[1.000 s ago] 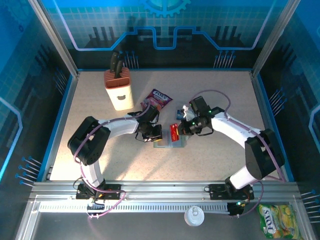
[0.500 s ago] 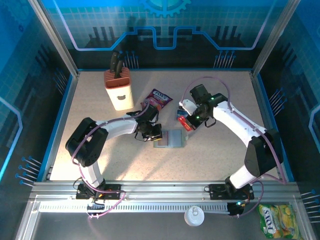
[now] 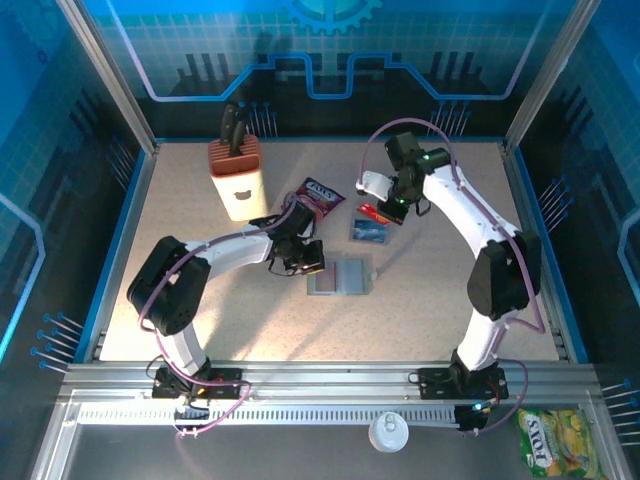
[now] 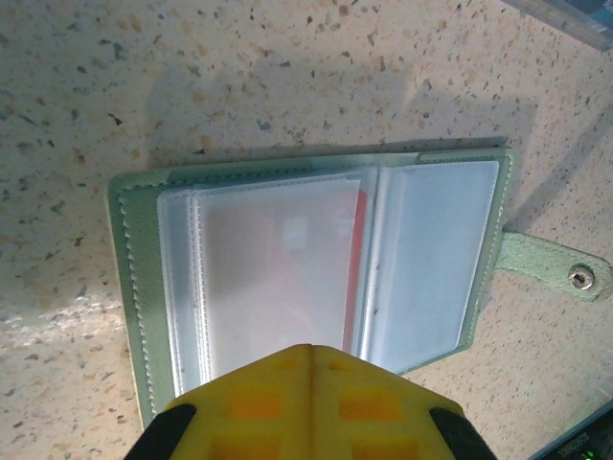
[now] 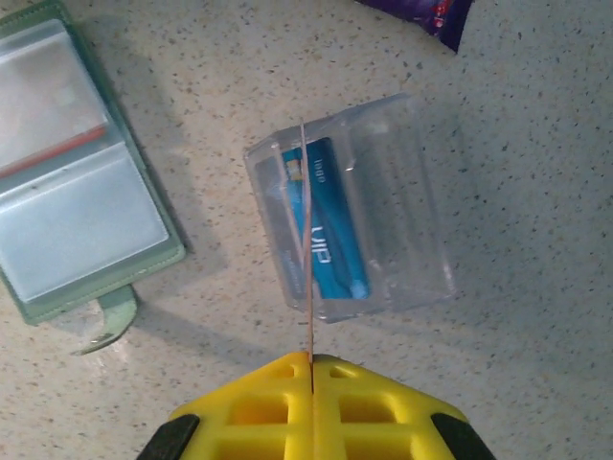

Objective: Take the credit cards out of the card holder

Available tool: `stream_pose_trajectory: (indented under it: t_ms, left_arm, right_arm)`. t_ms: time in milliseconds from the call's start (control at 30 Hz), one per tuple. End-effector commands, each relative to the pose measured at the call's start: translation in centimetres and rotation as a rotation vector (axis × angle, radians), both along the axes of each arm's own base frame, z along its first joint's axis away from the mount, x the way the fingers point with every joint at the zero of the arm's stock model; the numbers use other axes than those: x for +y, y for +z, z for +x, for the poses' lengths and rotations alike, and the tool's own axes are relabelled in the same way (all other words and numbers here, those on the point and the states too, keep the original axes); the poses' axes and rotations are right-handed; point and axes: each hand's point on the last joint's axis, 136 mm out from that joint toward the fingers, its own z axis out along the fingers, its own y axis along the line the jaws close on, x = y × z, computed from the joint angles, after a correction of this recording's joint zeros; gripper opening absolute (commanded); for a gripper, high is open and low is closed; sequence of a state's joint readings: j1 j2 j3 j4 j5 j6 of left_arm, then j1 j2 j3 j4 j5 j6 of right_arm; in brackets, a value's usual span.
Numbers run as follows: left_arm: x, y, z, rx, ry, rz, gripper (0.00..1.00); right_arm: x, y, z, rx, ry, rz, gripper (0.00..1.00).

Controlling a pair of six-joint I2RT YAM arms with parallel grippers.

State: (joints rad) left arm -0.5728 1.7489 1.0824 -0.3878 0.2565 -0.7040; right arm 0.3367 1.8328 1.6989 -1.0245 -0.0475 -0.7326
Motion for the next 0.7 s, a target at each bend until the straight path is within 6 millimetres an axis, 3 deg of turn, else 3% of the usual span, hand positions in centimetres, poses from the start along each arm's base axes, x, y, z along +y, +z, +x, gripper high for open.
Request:
stream_pose_trajectory:
  t_ms: [0,333,667]
  left_arm:
    - [0.4,1.6,0.2,-0.029,0.003,0.001,0.04]
    - [0.4,1.7,0.1,-0.021,0.011,0.002,0.04]
    - [0.3,1.1,0.2,0.000,0.011,0.008,0.04]
  right_arm:
    - [-0.3,-0.7,0.5,0.063,0.069,-0.012,0.00]
    - [-0.4,-2.5,3.9,0.115,0.095,-0.009,0.00]
    - [-1.2,-5.0,4.3,0.178,0.116,-0.028,0.00]
